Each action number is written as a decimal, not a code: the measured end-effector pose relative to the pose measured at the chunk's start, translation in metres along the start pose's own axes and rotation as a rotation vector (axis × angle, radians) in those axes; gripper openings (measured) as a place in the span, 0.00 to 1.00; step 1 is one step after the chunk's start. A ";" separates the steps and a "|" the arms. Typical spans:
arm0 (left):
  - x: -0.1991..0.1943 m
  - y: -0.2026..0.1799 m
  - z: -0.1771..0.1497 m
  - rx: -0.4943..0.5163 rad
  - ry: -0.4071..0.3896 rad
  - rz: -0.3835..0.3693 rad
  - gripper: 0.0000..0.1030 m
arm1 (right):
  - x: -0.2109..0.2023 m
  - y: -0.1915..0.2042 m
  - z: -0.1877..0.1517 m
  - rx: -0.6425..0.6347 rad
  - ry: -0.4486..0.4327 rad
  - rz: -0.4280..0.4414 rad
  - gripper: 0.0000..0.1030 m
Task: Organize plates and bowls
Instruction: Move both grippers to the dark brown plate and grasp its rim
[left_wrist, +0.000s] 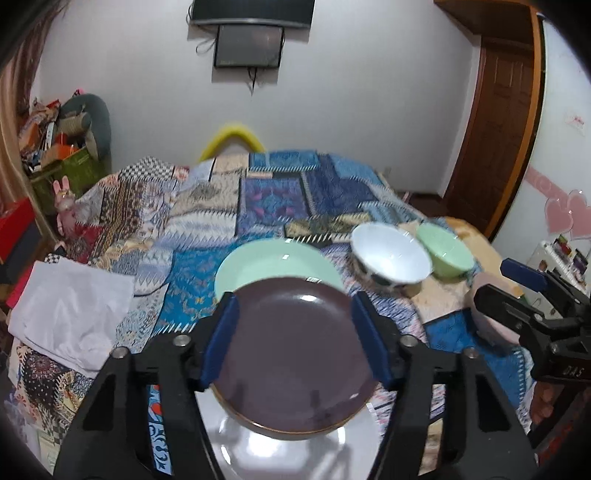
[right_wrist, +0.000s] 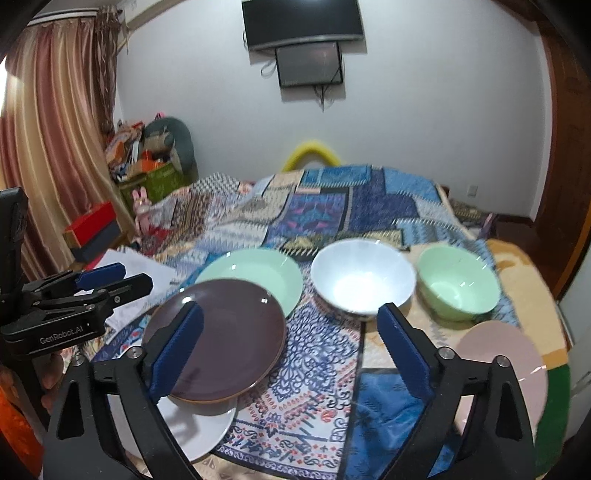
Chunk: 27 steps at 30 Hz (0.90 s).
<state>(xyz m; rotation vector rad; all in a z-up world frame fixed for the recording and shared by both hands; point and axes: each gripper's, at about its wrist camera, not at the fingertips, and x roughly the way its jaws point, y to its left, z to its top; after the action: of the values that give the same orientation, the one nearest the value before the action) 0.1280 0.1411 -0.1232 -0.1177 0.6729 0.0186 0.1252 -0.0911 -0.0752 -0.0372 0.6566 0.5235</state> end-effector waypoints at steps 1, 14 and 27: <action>0.006 0.004 -0.003 0.004 0.012 0.011 0.56 | 0.006 0.000 -0.002 0.003 0.019 0.000 0.87; 0.058 0.065 -0.021 -0.037 0.159 0.040 0.37 | 0.068 0.000 -0.022 0.045 0.216 0.035 0.61; 0.095 0.088 -0.032 -0.085 0.259 -0.045 0.22 | 0.099 0.003 -0.035 0.069 0.319 0.089 0.44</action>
<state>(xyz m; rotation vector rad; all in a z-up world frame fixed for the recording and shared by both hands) 0.1782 0.2232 -0.2162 -0.2191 0.9280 -0.0113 0.1699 -0.0505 -0.1609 -0.0270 0.9914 0.5858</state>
